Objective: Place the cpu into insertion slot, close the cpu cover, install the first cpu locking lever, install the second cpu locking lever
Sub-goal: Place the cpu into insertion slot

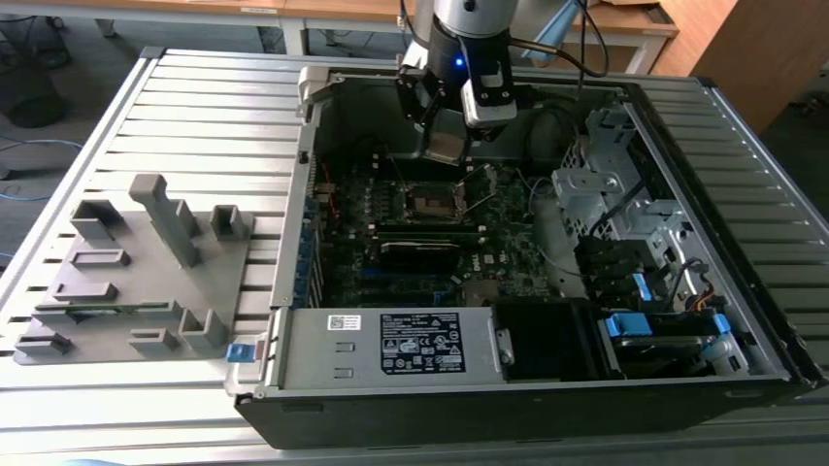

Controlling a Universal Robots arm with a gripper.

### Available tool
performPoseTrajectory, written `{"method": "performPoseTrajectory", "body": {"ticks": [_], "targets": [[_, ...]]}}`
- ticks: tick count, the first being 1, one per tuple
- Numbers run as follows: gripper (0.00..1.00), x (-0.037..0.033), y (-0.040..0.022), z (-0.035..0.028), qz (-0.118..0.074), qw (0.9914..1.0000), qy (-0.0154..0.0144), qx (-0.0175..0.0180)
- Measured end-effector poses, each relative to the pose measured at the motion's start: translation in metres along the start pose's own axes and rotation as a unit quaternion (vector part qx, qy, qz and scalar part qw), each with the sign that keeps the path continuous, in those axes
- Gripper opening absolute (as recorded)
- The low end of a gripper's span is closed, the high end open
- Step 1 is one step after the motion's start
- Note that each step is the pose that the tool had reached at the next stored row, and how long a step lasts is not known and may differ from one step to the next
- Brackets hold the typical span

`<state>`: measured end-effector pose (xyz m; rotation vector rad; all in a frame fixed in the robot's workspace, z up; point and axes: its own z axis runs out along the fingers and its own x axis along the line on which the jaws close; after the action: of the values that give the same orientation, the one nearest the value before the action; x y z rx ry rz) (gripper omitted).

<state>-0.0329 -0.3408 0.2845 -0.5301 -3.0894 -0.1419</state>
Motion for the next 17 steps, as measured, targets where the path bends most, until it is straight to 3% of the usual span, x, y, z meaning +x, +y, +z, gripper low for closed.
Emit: {"method": "performPoseTrajectory", "body": {"ticks": [17], "targets": [[0.54, 0.0000, 0.0000, 0.0002, 0.010, 0.99995, -0.0009, -0.0002]]}}
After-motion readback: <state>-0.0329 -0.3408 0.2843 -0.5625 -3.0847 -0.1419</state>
